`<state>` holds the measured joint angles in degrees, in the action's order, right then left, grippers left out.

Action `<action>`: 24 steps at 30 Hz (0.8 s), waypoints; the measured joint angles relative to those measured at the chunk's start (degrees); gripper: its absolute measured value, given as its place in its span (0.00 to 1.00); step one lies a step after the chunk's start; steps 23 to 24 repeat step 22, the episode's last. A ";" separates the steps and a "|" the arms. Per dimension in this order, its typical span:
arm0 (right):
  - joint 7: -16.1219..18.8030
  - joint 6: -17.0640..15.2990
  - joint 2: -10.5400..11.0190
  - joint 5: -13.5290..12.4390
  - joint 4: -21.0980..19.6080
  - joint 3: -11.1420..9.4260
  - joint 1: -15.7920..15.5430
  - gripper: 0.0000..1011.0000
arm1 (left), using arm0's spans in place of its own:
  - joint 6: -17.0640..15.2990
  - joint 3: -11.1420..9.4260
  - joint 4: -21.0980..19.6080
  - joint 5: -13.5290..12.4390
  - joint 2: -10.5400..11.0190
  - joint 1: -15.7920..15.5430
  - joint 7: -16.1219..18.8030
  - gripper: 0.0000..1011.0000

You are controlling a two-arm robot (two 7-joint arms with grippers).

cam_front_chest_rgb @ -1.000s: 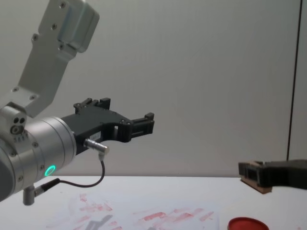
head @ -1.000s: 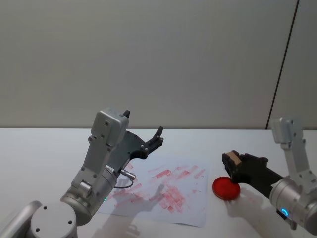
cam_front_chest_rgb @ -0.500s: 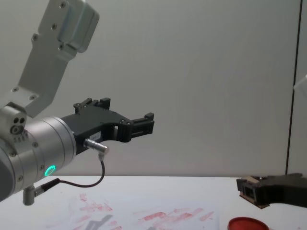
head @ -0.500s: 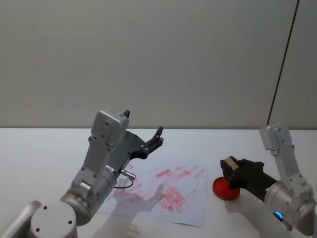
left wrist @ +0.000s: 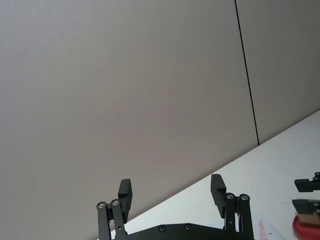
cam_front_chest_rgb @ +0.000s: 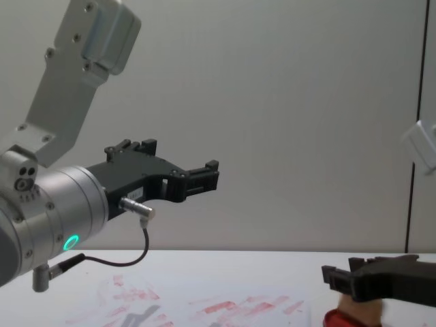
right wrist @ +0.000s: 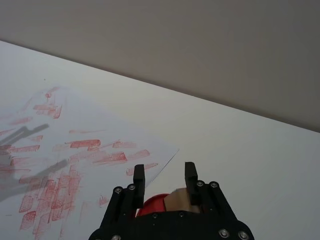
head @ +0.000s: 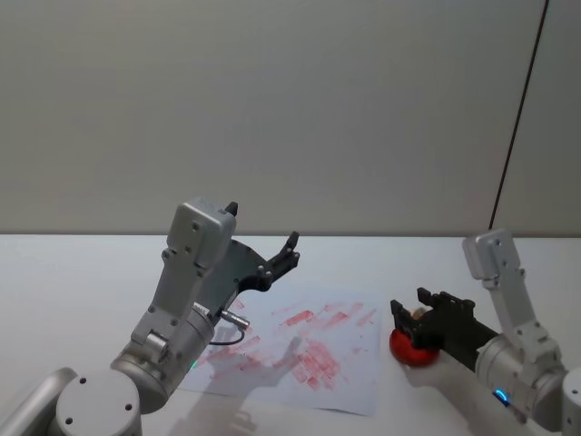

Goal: Use the one hand to pick up the stamp and affix it onto the A4 paper.

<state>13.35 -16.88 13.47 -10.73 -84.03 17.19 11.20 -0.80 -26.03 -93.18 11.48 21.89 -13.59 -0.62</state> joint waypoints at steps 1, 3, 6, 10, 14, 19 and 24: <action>0.02 0.02 -0.04 0.05 0.08 0.03 0.03 0.45 | 0.00 0.00 0.00 0.00 0.00 0.00 0.00 0.99; 0.06 0.08 -0.12 0.18 0.32 0.08 0.14 0.53 | 0.00 0.00 0.00 0.00 0.00 0.00 0.00 0.99; 0.10 0.16 -0.19 0.32 0.55 0.13 0.22 0.62 | 0.00 0.00 0.00 0.00 0.00 0.00 0.00 0.99; 0.12 0.24 -0.28 0.45 0.77 0.20 0.34 0.75 | 0.00 0.00 0.01 0.00 0.00 0.00 0.00 0.99; 0.14 0.30 -0.33 0.56 0.96 0.24 0.42 0.83 | 0.00 0.00 0.00 0.00 0.00 0.00 0.00 0.99; 0.17 0.35 -0.38 0.65 1.12 0.28 0.48 0.98 | 0.00 0.00 0.00 0.00 0.00 0.00 0.00 0.99; 0.19 0.36 -0.40 0.69 1.18 0.29 0.50 0.99 | 0.00 0.00 0.00 0.00 0.00 0.00 0.00 0.99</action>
